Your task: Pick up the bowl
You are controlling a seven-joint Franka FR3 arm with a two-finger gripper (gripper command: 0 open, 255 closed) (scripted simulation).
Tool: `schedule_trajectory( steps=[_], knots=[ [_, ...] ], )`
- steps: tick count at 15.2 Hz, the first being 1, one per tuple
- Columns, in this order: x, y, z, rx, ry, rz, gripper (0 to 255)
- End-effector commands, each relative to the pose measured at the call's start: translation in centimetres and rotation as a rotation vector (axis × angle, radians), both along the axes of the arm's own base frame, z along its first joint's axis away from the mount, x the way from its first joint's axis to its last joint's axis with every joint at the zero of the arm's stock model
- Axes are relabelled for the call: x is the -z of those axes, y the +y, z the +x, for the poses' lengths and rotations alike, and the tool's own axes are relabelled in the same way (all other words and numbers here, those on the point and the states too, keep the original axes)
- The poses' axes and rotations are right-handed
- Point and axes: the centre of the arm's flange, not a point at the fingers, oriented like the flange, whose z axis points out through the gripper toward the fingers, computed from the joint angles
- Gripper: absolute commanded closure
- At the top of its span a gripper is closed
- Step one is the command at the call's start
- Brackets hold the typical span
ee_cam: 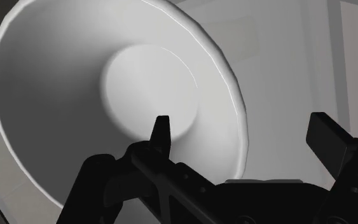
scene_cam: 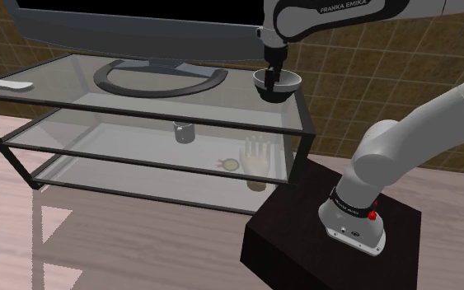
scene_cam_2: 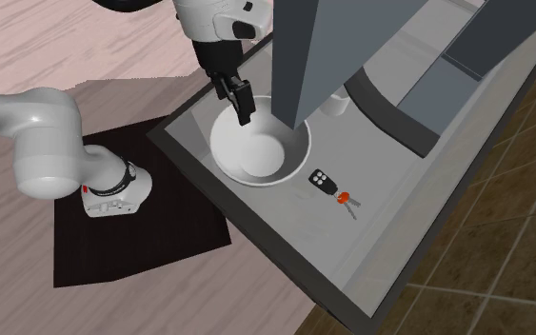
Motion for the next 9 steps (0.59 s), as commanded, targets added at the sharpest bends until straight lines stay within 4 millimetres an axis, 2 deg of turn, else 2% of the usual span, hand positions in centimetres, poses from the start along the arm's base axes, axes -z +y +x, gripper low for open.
schedule_trajectory(
  steps=[1,2,9],
  knots=[
    [0.37,-0.03,-0.01,0.000,0.000,0.000,0],
    [0.34,-0.04,-0.12,0.000,0.000,0.000,255],
    [0.32,0.00,-0.07,0.000,0.000,0.000,255]
  ],
)
